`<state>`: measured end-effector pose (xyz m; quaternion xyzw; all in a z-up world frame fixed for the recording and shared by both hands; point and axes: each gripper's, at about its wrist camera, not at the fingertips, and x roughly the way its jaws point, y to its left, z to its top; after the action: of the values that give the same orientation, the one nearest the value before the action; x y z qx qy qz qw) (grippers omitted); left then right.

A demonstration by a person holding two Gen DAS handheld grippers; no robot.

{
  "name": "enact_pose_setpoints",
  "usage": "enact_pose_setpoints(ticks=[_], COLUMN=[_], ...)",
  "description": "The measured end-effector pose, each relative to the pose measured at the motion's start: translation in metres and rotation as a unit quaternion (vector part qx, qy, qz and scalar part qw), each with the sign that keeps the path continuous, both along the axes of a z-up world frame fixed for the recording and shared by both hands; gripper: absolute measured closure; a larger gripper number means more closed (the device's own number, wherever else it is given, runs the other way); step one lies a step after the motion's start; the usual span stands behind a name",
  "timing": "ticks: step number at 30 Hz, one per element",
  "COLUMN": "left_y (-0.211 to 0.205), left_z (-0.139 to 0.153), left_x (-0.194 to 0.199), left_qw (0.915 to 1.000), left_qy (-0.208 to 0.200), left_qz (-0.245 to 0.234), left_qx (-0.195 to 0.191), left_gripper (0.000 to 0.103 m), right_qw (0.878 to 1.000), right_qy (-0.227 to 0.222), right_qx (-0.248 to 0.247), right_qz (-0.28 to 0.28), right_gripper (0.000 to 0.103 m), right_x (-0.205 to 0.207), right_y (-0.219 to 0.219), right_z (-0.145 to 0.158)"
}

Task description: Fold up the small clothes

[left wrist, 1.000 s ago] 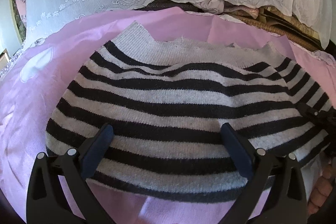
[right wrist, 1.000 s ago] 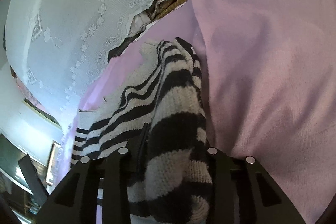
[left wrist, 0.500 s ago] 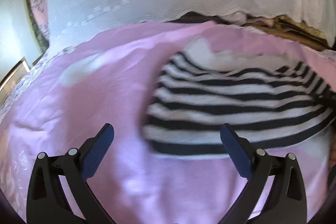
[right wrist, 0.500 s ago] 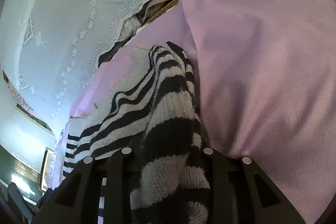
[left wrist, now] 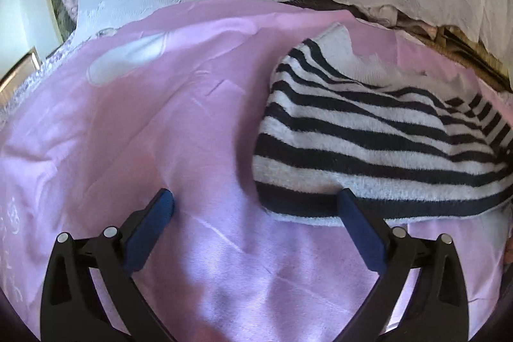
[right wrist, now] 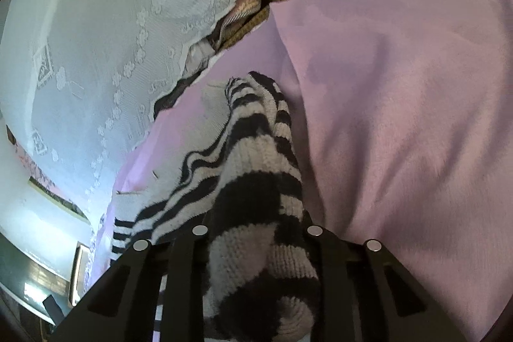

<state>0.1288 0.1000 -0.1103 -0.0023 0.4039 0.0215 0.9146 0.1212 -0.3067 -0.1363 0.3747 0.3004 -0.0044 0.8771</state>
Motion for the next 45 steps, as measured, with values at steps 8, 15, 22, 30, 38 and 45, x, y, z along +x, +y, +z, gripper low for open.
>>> enact_pose_setpoints(ticks=[8,15,22,30,38,45], left_y=[0.013,0.04,0.078,0.112,0.113,0.121], left_z=[-0.001,0.042,0.026,0.007,0.006,0.005], left_x=[0.002,-0.006,0.018,0.021,0.022,0.022], left_qw=[0.9994,0.9942,0.9906,0.9719,0.9711,0.9684], left_qy=[0.008,-0.09,-0.028,0.005,0.008,0.015], left_qz=[0.009,0.057,0.09,0.142,0.15,0.159], left_qx=[-0.033,-0.009,-0.099,-0.188,-0.185,-0.191], left_gripper=[0.004,0.004,0.004,0.004,0.004,0.004], right_qw=[0.999,0.999,0.995,0.985,0.957,0.89], right_qy=[-0.022,-0.025,-0.041,-0.048,-0.024,-0.001], right_qx=[-0.022,-0.042,-0.096,-0.16,-0.255,-0.414], right_qz=[-0.01,-0.015,0.002,0.052,0.137,0.193], right_gripper=[0.081,0.081,0.081,0.082,0.082,0.073], right_x=[-0.011,-0.004,0.008,0.027,0.048,0.041], right_y=[0.018,0.046,0.098,0.185,0.306,0.37], right_z=[0.023,0.047,0.084,0.108,0.084,0.042])
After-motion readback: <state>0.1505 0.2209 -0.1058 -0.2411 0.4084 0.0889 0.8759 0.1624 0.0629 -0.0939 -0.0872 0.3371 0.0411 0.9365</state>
